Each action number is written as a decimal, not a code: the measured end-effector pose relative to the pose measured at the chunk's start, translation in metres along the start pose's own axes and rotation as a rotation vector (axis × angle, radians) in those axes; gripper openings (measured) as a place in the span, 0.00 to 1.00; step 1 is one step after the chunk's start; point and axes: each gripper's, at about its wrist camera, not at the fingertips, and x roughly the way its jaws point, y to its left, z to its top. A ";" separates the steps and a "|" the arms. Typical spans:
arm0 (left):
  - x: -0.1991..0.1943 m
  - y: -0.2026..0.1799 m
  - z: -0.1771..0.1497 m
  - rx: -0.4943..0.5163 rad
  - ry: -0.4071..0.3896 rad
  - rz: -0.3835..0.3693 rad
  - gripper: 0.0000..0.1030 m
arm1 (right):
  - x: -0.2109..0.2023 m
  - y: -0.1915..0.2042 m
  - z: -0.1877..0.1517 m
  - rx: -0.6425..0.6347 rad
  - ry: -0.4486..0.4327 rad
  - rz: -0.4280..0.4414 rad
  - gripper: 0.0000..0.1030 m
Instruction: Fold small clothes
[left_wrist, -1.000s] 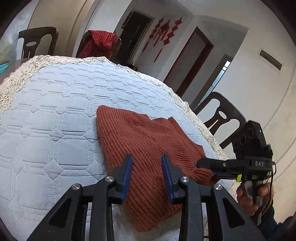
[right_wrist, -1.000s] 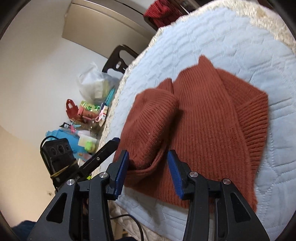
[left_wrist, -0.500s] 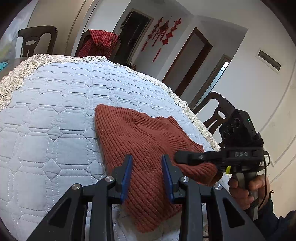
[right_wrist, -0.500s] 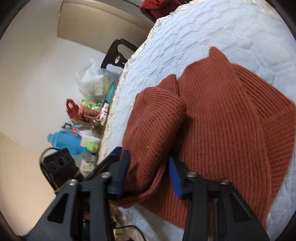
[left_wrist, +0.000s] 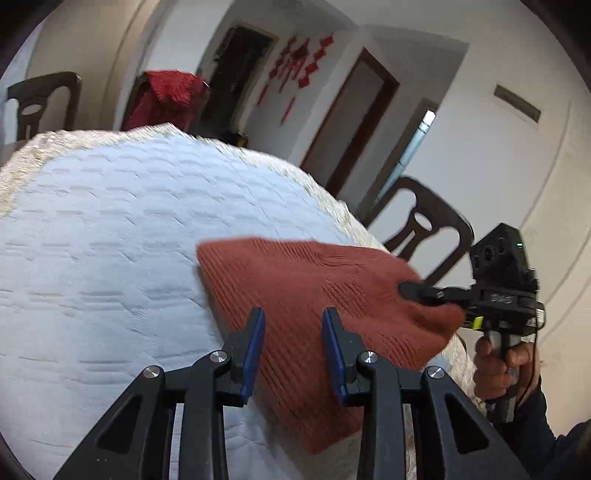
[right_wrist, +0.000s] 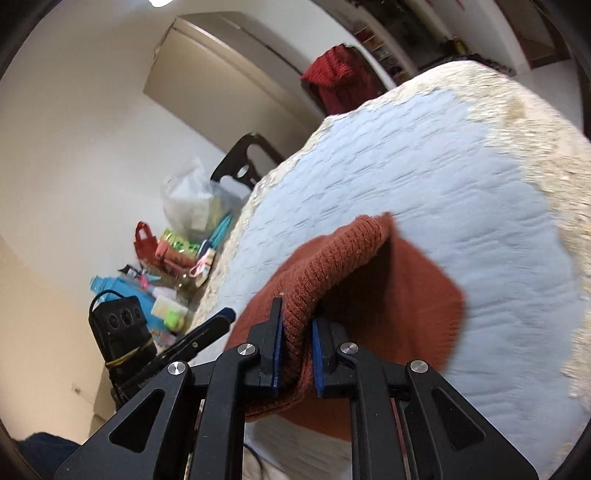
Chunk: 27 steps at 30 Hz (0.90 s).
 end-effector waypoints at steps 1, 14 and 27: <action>0.007 -0.002 -0.004 0.003 0.024 -0.006 0.34 | 0.004 -0.015 -0.006 0.030 0.027 -0.026 0.13; 0.005 -0.014 -0.005 0.052 0.027 0.020 0.34 | 0.010 -0.033 -0.009 0.008 0.062 -0.058 0.13; 0.011 -0.043 -0.002 0.171 0.053 0.013 0.34 | -0.024 0.020 -0.028 -0.179 -0.006 -0.053 0.22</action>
